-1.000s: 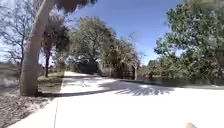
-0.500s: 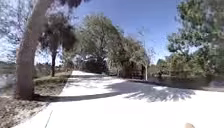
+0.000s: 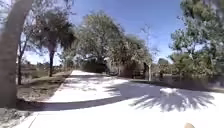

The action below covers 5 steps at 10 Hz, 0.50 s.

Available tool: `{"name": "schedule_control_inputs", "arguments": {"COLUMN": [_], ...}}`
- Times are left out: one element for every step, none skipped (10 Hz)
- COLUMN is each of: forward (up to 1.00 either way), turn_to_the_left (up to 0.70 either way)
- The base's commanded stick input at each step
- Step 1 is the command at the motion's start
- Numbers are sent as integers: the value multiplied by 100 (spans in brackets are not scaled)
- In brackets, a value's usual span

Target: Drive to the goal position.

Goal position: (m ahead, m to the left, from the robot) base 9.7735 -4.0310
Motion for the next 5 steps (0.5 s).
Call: {"name": "schedule_control_inputs", "arguments": {"forward": [85, 85, 85, 85, 85], "turn_to_the_left": [34, 34, 34, 34, 34]}}
